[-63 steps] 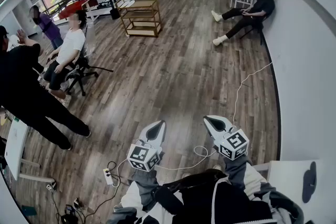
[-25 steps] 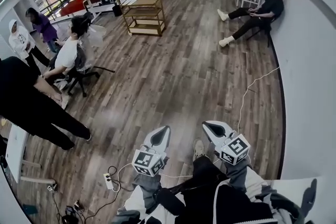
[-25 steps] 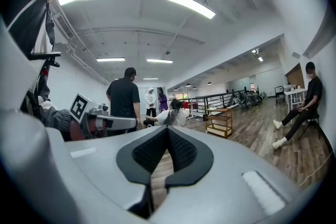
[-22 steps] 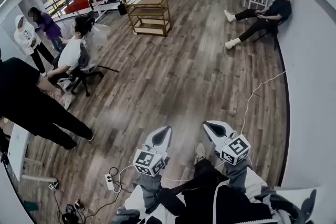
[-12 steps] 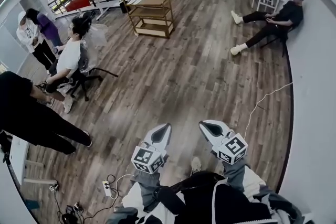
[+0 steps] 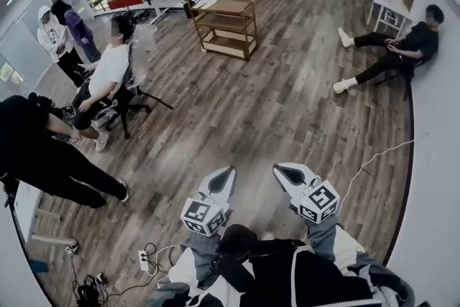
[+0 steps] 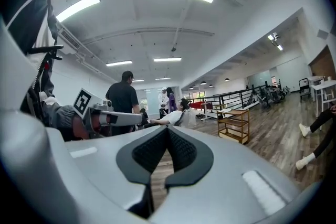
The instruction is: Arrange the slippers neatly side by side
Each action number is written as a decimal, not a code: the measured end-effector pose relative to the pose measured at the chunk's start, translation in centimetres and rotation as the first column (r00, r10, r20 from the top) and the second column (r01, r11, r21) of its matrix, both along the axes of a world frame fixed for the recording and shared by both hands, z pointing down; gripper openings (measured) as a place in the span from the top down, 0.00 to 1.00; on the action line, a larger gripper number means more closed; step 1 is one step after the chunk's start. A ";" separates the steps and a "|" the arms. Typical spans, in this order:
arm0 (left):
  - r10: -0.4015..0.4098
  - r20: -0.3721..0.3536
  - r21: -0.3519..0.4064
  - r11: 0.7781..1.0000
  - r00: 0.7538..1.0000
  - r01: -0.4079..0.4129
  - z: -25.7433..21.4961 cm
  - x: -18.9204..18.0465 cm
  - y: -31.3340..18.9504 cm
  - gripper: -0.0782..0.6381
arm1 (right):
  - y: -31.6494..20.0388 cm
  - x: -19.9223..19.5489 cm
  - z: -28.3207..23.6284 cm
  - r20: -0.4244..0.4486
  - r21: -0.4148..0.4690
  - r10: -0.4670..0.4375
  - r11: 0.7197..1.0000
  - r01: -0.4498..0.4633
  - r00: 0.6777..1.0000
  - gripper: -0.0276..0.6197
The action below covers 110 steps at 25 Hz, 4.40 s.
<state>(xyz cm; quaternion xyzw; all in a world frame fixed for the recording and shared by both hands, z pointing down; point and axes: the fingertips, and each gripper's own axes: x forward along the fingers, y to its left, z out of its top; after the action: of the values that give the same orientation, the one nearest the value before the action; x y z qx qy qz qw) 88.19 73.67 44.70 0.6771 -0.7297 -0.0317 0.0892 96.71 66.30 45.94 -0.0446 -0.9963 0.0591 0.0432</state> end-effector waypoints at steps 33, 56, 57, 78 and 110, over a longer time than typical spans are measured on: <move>0.111 -0.033 0.045 0.993 0.993 -0.109 2.8 -37.1 -20.8 0.87 | -19.4 -36.8 1.3 -0.050 0.021 0.130 0.991 -0.129 0.990 0.95; -0.049 0.034 0.045 0.998 0.998 0.047 0.3 -57.4 -46.0 0.87 | -45.1 -59.1 -0.7 0.036 0.015 -0.039 0.999 0.038 0.999 0.95; -0.050 0.032 0.045 0.998 0.998 0.049 0.4 -58.3 -46.6 0.87 | -45.7 -60.0 -0.6 0.034 0.014 -0.039 0.999 0.039 0.999 0.95; 0.025 0.012 0.086 0.996 1.000 -0.026 1.3 -89.6 -58.4 0.87 | -56.6 -90.8 -0.1 0.001 0.048 0.049 0.998 -0.049 0.999 0.95; -0.001 0.022 0.041 0.999 1.000 0.000 2.1 -120.0 -88.3 0.87 | -87.9 -122.4 1.8 -0.002 -0.013 0.056 0.998 -0.056 0.998 0.95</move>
<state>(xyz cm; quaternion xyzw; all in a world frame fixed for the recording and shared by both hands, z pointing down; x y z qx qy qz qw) -31.85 -14.61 46.84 0.6789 -0.7301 -0.0394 0.0673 -25.73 -21.63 47.77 -0.0169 -0.9968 0.0666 0.0419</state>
